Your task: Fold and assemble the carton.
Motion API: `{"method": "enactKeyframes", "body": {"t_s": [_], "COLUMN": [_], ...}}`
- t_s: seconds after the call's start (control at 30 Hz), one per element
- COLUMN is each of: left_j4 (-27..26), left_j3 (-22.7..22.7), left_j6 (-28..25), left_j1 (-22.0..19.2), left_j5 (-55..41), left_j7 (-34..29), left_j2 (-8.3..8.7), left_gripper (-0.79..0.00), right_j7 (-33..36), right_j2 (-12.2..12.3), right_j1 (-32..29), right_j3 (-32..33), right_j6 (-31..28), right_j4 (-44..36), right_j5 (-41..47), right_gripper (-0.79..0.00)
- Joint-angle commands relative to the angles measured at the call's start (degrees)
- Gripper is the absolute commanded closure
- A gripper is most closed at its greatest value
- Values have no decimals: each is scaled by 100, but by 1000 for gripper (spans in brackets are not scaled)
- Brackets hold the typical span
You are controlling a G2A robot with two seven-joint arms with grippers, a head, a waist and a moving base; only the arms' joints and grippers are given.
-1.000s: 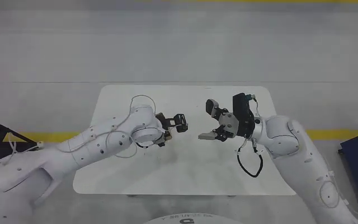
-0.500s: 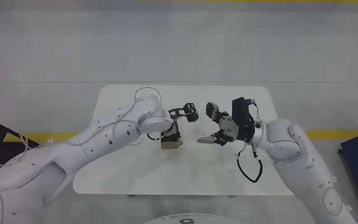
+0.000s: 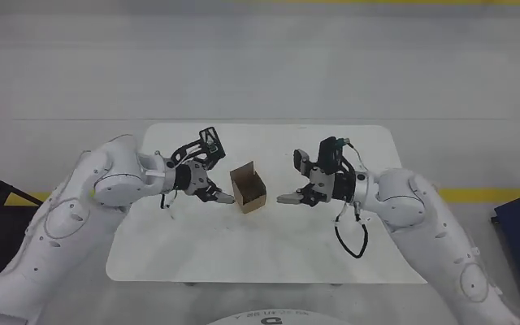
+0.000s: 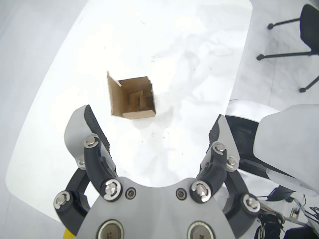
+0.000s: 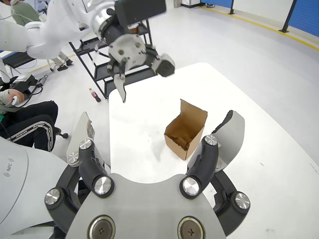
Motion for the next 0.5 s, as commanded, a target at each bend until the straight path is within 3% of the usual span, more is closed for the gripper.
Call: {"method": "enactKeyframes", "body": {"t_s": [0.0,0.07,0.13,0.17,0.3,0.47], "left_j4": [112,240,404,468,703,795], "left_j3": [-500,-680,-752,-740,-671,-546], "left_j6": [-240,-471,-565,-610,-653,-444], "left_j1": [523,892,1104,1176,1274,1270], "left_j5": [23,11,58,65,105,383], "left_j7": [342,611,865,992,1623,2314], "left_j2": [101,153,169,165,116,32], "left_gripper": [-785,-785,-785,-785,-785,-785], "right_j7": [360,740,1068,1170,1296,1432], "right_j2": [-32,-89,-162,-203,-375,-557], "right_j1": [226,520,850,1011,1562,2021], "right_j3": [-249,-606,-976,-1153,-1754,-2293], "right_j6": [581,1108,1520,1693,2218,2470], "right_j4": [89,199,359,441,789,1234], "right_j5": [-144,-259,-324,-351,-494,-486], "right_gripper": [-739,-680,-717,-690,-646,-560]}}
